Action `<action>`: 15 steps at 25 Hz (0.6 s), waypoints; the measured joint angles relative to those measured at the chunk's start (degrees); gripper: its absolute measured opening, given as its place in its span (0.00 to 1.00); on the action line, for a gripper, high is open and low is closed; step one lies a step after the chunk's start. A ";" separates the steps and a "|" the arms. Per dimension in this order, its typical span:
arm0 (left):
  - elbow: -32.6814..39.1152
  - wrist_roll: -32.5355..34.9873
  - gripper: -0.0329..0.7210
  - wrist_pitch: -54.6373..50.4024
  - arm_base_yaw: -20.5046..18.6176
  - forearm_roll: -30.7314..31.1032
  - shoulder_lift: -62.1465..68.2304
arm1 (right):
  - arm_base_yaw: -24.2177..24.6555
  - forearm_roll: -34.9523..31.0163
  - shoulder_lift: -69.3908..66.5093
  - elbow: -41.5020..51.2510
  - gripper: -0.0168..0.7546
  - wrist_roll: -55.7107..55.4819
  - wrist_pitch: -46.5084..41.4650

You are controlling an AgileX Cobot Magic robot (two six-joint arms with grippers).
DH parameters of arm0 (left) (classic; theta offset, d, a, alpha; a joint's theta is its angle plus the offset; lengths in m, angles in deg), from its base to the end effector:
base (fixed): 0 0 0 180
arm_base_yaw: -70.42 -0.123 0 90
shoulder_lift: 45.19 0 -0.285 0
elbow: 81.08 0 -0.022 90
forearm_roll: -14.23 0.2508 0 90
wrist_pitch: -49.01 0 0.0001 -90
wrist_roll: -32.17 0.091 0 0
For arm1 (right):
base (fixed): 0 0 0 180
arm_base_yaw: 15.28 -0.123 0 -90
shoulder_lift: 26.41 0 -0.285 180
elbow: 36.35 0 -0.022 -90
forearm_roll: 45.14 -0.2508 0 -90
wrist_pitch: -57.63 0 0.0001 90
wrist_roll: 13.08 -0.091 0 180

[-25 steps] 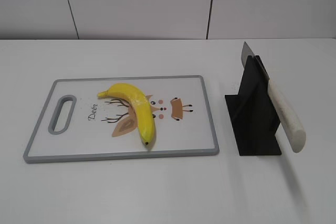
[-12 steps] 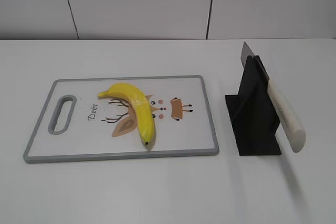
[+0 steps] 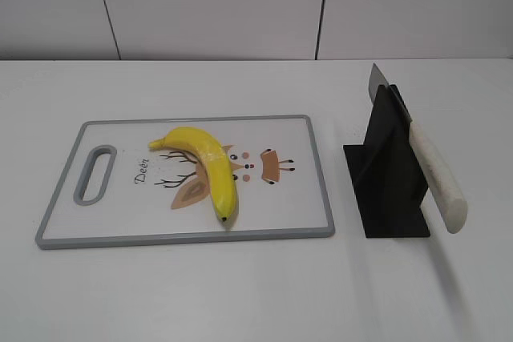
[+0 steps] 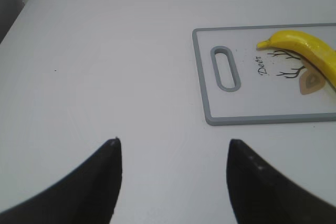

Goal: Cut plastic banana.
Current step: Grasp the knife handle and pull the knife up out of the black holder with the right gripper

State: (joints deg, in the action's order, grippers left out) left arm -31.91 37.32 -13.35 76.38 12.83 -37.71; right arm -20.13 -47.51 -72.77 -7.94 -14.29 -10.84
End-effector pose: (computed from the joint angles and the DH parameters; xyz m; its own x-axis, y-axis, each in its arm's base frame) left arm -0.0058 -0.0014 0.2722 -0.4711 0.1281 -0.8727 0.1601 0.9854 0.0582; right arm 0.0933 0.0114 0.3435 -0.8015 -0.0316 -0.5972 -0.0784 0.9955 0.0525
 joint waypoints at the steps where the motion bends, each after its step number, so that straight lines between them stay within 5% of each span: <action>1: 0.00 0.00 0.82 0.00 0.00 0.00 0.00 | -0.65 -0.53 -2.11 -1.28 0.75 0.00 -0.21; 10: 0.00 0.00 0.82 0.00 0.00 0.00 0.00 | -17.20 -1.00 -19.53 -8.54 0.75 -2.87 -0.67; 15: 0.00 0.00 0.82 0.00 0.00 0.02 0.00 | -19.05 -2.14 -30.36 -12.18 0.75 -4.59 -0.46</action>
State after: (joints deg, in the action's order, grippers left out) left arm -31.91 37.32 -13.35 76.38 12.85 -37.71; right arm -39.18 -49.65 -103.13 -20.12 -18.87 -11.30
